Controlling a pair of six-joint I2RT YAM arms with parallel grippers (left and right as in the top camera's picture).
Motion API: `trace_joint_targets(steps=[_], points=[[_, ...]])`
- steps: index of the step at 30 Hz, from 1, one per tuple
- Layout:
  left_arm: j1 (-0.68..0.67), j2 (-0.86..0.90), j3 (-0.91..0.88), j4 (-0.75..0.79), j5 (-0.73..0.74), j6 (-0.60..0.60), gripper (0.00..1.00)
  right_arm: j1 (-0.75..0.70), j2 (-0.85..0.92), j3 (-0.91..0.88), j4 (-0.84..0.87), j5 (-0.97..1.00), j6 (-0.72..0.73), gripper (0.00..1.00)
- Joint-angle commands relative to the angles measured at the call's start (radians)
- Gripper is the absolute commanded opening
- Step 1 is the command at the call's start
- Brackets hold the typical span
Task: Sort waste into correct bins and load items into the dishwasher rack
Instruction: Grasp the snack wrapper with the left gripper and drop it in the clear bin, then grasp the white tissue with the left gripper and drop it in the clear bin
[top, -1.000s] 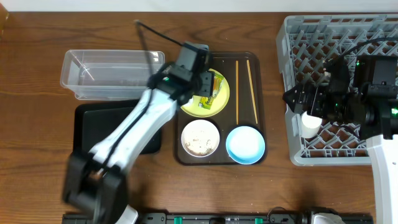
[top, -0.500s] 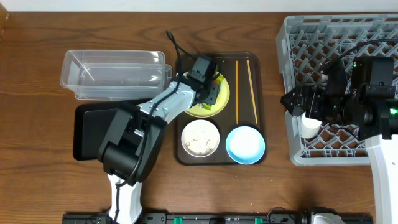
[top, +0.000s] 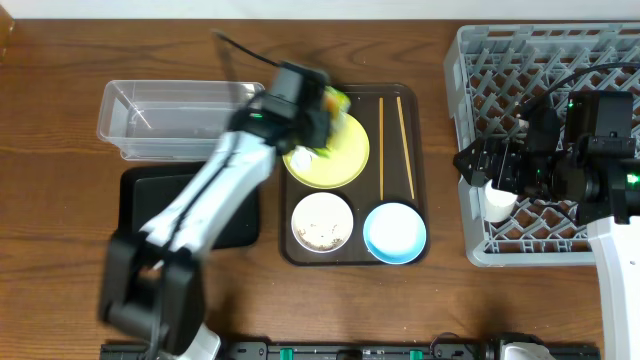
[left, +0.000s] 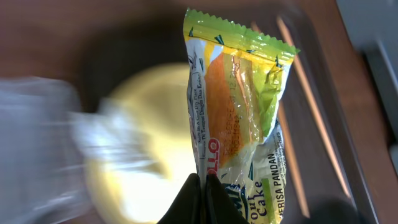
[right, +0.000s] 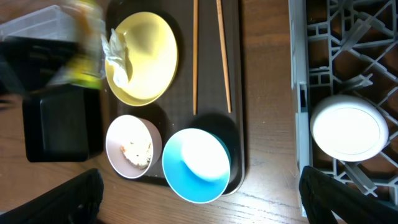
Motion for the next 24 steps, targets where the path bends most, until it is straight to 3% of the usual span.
trace_joint_targets(steps=[1, 5, 8, 9, 11, 12, 14, 18, 24], points=[[0.097, -0.018, 0.013, -0.031, -0.171, 0.007, 0.06, 0.016, 0.0, 0.002, 0.0, 0.003, -0.014, 0.98], [0.189, 0.022, 0.012, -0.021, -0.171, 0.014, 0.09, 0.016, -0.001, 0.002, 0.0, 0.003, -0.014, 0.98], [0.231, 0.06, 0.012, -0.002, -0.174, 0.026, 0.17, 0.016, 0.0, 0.002, 0.0, 0.003, -0.014, 0.98], [0.238, 0.066, 0.012, 0.001, -0.174, 0.026, 0.21, 0.016, 0.0, 0.002, 0.0, 0.002, -0.014, 0.98], [0.24, 0.061, 0.016, 0.0, -0.172, 0.026, 0.47, 0.016, 0.0, 0.002, -0.002, 0.003, -0.014, 0.98], [0.237, 0.05, 0.024, -0.005, -0.162, 0.025, 0.54, 0.016, 0.0, 0.002, -0.004, 0.003, -0.014, 0.98], [0.219, 0.02, 0.042, -0.016, -0.128, 0.025, 0.62, 0.015, -0.001, 0.002, -0.007, 0.003, -0.014, 0.98], [0.145, -0.056, 0.05, -0.035, -0.01, 0.026, 0.63, 0.015, 0.0, 0.002, -0.012, 0.003, -0.014, 0.98], [0.005, -0.011, 0.01, -0.064, -0.077, 0.06, 0.63, 0.016, -0.001, 0.002, -0.015, 0.003, -0.014, 0.98]])
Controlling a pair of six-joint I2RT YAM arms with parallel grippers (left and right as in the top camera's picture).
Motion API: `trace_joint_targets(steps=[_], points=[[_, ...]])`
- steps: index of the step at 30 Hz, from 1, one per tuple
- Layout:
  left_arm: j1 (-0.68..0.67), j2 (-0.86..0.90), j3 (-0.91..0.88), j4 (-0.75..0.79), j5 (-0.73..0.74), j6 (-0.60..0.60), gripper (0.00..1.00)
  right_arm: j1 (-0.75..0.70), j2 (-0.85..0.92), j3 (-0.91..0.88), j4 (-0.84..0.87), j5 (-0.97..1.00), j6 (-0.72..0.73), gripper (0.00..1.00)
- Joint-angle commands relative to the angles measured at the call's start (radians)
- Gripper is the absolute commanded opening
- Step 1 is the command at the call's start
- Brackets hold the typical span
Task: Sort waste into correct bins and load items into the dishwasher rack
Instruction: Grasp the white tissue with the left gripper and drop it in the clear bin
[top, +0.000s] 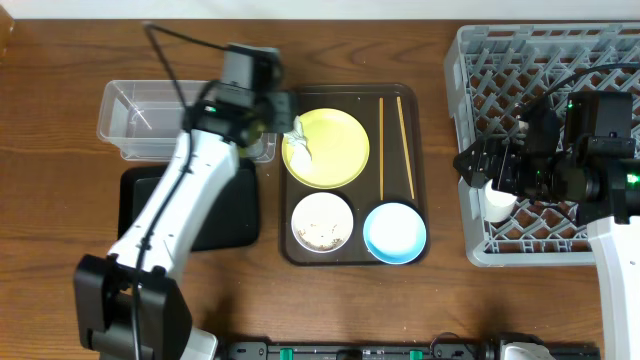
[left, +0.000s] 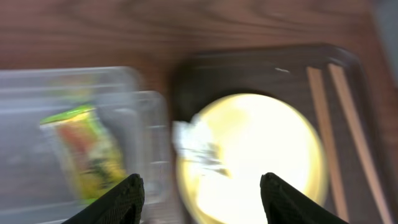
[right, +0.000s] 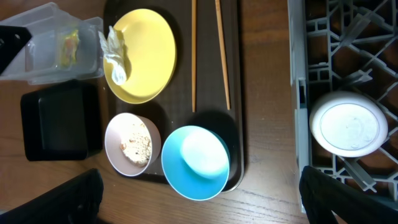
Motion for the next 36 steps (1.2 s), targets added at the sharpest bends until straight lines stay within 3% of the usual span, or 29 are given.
trace_joint_targets(steps=[1, 12, 16, 18, 19, 30, 36], points=[[-0.063, 0.065, -0.021, -0.011, -0.045, 0.031, 0.63, 0.015, 0.0, 0.002, -0.004, -0.001, -0.014, 0.98], [-0.104, 0.336, -0.026, 0.024, -0.119, 0.036, 0.6, 0.015, -0.001, 0.002, -0.007, -0.001, -0.014, 0.98], [-0.112, 0.378, -0.026, 0.028, -0.056, 0.035, 0.39, 0.016, 0.0, 0.002, -0.007, -0.001, -0.014, 0.98], [-0.114, 0.372, -0.023, 0.021, -0.045, 0.035, 0.13, 0.015, 0.0, 0.002, -0.007, -0.001, -0.014, 0.98], [-0.114, 0.363, -0.014, 0.01, -0.044, 0.034, 0.06, 0.016, 0.0, 0.002, -0.007, -0.001, -0.014, 0.98], [-0.024, 0.029, 0.066, -0.075, -0.048, 0.028, 0.06, 0.015, 0.0, 0.002, -0.008, -0.001, -0.014, 0.98], [0.119, 0.045, 0.052, -0.061, -0.14, 0.015, 0.06, 0.015, -0.001, 0.002, -0.011, -0.001, -0.014, 0.99]])
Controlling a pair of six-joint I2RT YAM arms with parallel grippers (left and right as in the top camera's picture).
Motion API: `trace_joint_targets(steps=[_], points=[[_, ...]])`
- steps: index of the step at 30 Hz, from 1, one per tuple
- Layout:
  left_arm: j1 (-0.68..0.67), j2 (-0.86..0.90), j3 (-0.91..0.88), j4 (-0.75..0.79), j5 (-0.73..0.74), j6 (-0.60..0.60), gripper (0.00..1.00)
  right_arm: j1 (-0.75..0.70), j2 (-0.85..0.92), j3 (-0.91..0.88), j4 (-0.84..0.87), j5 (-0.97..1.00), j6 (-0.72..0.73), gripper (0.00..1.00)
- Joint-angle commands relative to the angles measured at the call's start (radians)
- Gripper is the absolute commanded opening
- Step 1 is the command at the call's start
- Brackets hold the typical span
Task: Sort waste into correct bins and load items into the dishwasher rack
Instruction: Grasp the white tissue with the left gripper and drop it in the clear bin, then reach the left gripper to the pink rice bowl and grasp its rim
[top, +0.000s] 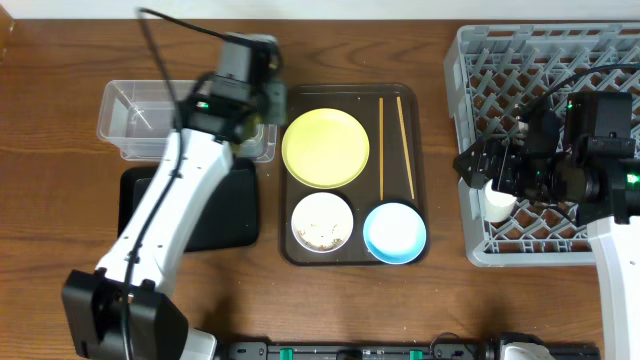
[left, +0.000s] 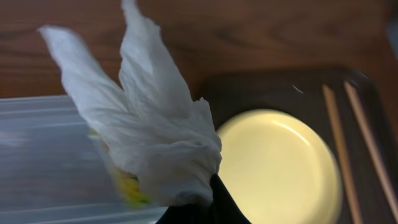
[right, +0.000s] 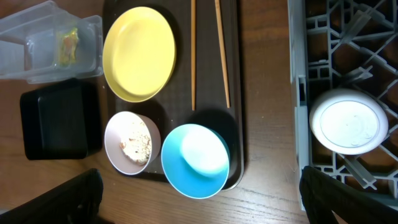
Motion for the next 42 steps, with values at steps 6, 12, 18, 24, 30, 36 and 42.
trace_joint_targets(steps=[6, 12, 18, 24, 30, 36, 42], points=[[0.113, 0.178, -0.024, -0.006, -0.045, -0.012, 0.47, 0.016, -0.001, 0.002, -0.005, -0.002, -0.013, 0.98], [0.101, 0.103, 0.011, -0.089, 0.065, -0.017, 0.69, 0.015, -0.001, 0.002, -0.022, -0.001, -0.014, 0.98], [0.029, -0.087, 0.02, -0.252, 0.204, -0.021, 0.69, 0.015, -0.001, 0.002, -0.023, -0.001, -0.014, 0.99], [-0.142, -0.156, 0.002, -0.494, 0.259, -0.116, 0.62, 0.015, 0.0, 0.002, -0.022, -0.001, -0.014, 0.99], [-0.354, -0.127, -0.119, -0.454, 0.195, -0.266, 0.62, 0.015, -0.001, 0.002, -0.023, -0.001, -0.014, 0.99], [-0.452, -0.051, -0.253, -0.232, 0.117, -0.425, 0.53, 0.016, 0.0, 0.002, -0.015, -0.001, -0.014, 0.99], [-0.465, 0.09, -0.284, -0.079, 0.124, -0.428, 0.52, 0.016, 0.0, 0.002, -0.015, -0.001, -0.014, 0.99]])
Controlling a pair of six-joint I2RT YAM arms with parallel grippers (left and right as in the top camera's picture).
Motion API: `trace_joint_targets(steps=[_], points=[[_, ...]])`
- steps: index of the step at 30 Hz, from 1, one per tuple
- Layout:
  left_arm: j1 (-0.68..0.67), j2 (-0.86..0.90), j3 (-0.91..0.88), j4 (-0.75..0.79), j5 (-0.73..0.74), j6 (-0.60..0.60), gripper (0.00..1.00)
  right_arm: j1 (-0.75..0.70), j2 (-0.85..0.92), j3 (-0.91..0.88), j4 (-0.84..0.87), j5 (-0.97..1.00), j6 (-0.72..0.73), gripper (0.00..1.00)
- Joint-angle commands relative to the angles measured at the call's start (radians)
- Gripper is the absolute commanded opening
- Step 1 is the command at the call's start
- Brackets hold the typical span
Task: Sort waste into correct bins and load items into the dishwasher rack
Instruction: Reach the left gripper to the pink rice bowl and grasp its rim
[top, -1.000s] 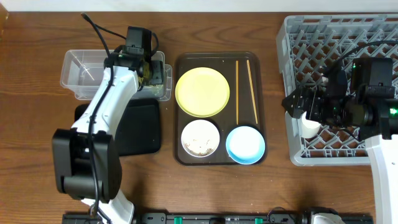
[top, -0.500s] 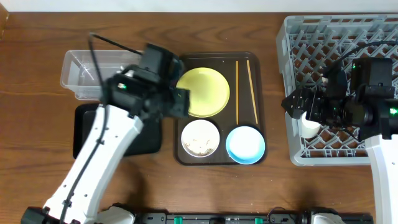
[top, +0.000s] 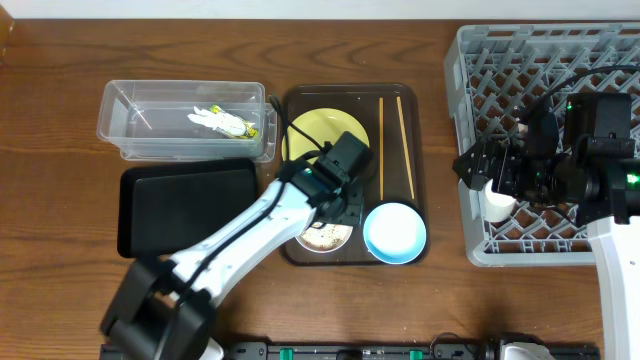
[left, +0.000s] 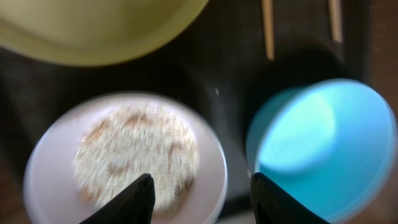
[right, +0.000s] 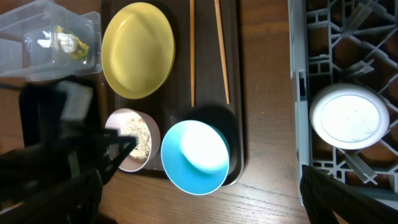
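My left gripper (left: 202, 200) is open low over the tray (top: 352, 95), its fingers (left: 134, 202) straddling the right rim of the pink bowl (left: 134, 162) of food scraps. The blue bowl (left: 323, 146) sits just to the right of it, and the bare yellow plate (top: 325, 140) behind. The clear bin (top: 185, 120) holds the snack wrapper and the white napkin (top: 220, 120). Two chopsticks (top: 392, 145) lie on the tray's right side. My right gripper (top: 472, 170) hangs open at the left edge of the dish rack (top: 545, 60), beside a white cup (right: 348, 124) in the rack.
A black bin (top: 170, 210) lies in front of the clear bin, left of the tray. My left arm (top: 240, 245) crosses from the table's front edge to the tray. The grey rack fills the right end of the table.
The napkin, held in my left gripper by the clear bin, now lies inside that bin. The left gripper has opened and moved to the pink bowl. The right arm has not moved.
My left gripper held the snack wrapper over the yellow plate, where the napkin lay. Then the wrapper was in the clear bin and the gripper open. Then the gripper held the napkin by the bin, plate bare. Now both lie in the bin.
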Motion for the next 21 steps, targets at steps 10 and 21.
trace_joint_targets(steps=[10, 21], points=[[-0.004, 0.151, -0.005, 0.065, 0.022, -0.039, 0.14, 0.016, 0.0, 0.002, 0.003, -0.001, -0.014, 0.99], [0.002, 0.045, 0.043, -0.053, 0.048, -0.052, 0.06, 0.015, 0.0, 0.002, 0.011, -0.001, -0.014, 0.99]])
